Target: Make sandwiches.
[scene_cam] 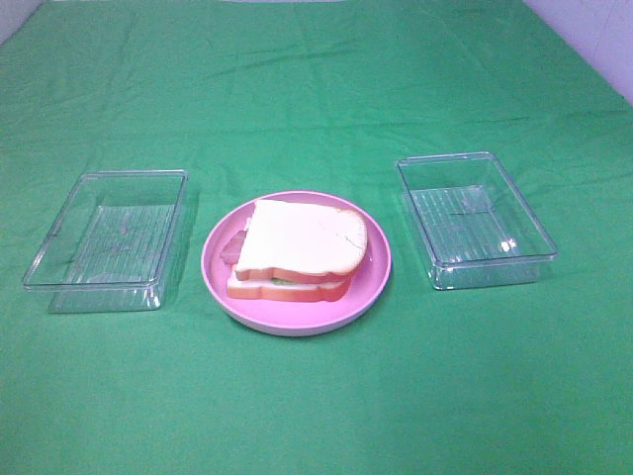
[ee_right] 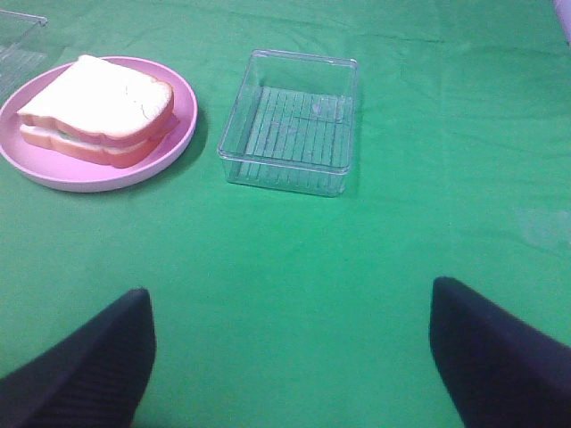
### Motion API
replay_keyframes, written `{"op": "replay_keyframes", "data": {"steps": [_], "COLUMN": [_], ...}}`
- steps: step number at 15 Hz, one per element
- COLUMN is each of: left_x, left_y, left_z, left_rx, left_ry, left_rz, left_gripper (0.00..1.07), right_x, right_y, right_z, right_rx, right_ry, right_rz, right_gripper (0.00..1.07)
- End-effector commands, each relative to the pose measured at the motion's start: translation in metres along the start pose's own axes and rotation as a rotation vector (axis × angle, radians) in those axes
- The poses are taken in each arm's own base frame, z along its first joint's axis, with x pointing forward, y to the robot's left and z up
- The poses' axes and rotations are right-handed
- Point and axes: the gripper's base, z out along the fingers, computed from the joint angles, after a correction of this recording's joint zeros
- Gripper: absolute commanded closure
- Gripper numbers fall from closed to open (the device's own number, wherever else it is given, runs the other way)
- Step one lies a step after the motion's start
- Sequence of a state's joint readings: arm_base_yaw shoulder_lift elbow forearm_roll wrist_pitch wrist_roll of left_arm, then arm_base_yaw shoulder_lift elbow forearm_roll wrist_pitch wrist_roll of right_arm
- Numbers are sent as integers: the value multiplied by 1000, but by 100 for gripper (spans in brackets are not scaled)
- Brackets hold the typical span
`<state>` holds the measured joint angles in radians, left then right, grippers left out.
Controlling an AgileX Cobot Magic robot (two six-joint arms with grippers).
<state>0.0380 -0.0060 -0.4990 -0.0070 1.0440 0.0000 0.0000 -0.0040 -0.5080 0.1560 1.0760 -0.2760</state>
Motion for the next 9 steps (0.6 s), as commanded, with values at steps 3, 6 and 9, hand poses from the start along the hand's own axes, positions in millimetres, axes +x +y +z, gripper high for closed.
{"op": "replay_keyframes", "data": {"steps": [3, 6, 9], "left_x": [1, 1, 1], "left_y": [-1, -1, -1], "left_z": [-2, -2, -2], "left_rx": [5, 5, 5], "left_ry": [-28, -28, -28], "left_rz": [-7, -7, -7], "left_gripper": [34, 34, 34], "right_x": [0, 0, 0], "right_y": [0, 0, 0], "right_z": [1, 1, 1], "right_rx": [4, 4, 4], "right_ry": [-4, -4, -4], "right_rz": [1, 1, 1], "right_gripper": [30, 30, 30]}}
